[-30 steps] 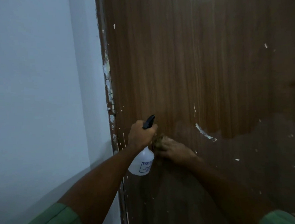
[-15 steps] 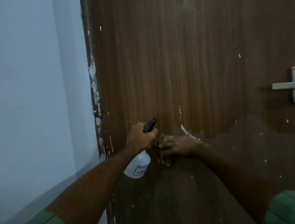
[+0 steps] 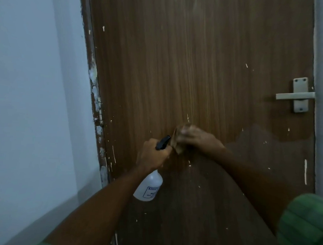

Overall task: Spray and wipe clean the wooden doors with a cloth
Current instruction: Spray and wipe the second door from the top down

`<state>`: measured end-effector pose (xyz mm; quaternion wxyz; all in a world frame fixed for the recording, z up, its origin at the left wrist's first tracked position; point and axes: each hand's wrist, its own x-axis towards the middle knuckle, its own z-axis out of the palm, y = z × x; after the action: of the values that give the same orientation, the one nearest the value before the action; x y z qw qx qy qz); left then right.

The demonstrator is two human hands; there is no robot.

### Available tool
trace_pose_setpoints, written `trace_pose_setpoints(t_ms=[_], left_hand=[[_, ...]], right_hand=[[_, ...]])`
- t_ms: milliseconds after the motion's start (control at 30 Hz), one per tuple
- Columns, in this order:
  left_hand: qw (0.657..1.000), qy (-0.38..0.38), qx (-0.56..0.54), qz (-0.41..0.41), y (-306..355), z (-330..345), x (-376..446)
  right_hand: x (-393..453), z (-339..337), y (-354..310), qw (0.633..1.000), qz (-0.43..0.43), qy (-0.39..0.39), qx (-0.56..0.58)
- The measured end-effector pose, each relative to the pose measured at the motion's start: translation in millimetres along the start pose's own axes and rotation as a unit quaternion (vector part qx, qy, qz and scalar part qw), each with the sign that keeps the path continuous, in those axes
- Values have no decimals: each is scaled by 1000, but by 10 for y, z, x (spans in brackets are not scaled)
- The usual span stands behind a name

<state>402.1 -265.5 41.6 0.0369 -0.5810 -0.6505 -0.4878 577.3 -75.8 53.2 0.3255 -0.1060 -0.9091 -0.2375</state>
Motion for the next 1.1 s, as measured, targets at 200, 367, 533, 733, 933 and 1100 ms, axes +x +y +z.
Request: trace_pose_setpoints(t_ms=[200, 367, 533, 733, 933, 1100], left_hand=[[1000, -16, 21, 17, -7, 193, 45], [983, -102, 145, 36, 66, 573, -18], [980, -60, 191, 9, 267, 885, 27], [989, -33, 144, 3, 302, 1171, -51], [1000, 24, 17, 0, 434, 1195, -131], [998, 68, -1, -2, 670, 1171, 62]], right_hand=[[-188, 181, -87, 967, 157, 171, 101], [-436, -58, 317, 987, 110, 112, 41], [-216, -491, 671, 965, 173, 191, 43], [-502, -47, 455, 956, 181, 217, 76], [-1025, 336, 336, 984, -144, -59, -82], [-575, -173, 649, 965, 131, 225, 26]])
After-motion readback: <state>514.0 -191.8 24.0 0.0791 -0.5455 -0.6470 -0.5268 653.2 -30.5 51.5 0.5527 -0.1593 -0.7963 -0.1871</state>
